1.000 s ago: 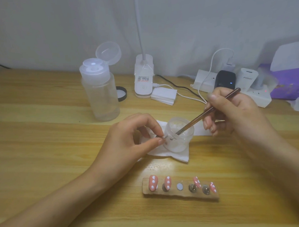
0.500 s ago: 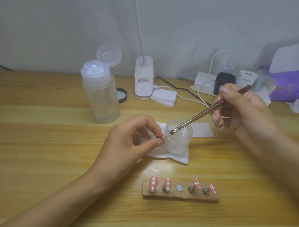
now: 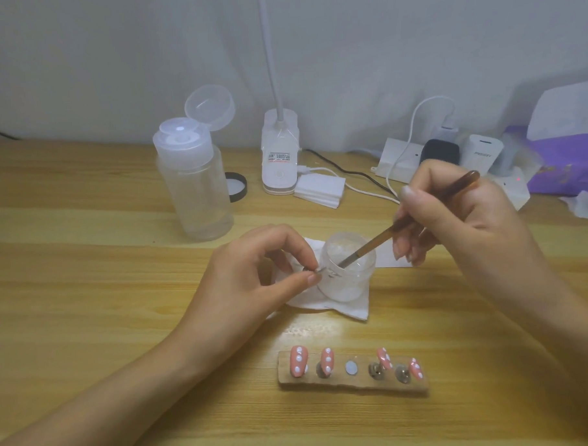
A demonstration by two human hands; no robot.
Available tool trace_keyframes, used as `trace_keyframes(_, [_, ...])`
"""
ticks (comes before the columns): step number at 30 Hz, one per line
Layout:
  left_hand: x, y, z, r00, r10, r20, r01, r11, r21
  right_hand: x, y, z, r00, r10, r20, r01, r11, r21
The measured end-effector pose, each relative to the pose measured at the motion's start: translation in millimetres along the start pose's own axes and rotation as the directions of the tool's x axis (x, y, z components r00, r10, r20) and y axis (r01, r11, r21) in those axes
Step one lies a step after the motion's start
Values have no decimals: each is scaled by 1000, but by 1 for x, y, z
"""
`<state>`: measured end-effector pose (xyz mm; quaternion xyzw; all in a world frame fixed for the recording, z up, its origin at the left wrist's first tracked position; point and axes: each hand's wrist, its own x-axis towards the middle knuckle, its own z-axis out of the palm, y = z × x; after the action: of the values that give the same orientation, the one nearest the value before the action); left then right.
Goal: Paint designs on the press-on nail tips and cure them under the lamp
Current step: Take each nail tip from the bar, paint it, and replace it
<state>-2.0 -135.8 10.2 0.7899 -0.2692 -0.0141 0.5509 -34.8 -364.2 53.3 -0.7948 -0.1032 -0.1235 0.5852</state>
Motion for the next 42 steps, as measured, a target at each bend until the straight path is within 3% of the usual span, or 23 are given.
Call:
trace_keyframes(8, [0,0,0,1000,3,4,-3,1000,11,3,6,-3,989,142,-45,-135,982,133])
trace_keyframes(13, [0,-2,-1,1000,-22,-5,22,1000,-9,7,6,-12,983,129,-131,-104,978,183])
trace_keyframes(23, [0,-1,-1,1000,-20,-5,20,1000,-2,0,-2,1,999,26,-39,-25,999,27])
trace_keyframes(42, [2,-2,-1,1000,-11,-3,11,1000,17,6,20,-11,945,322,-62,-278,887,370])
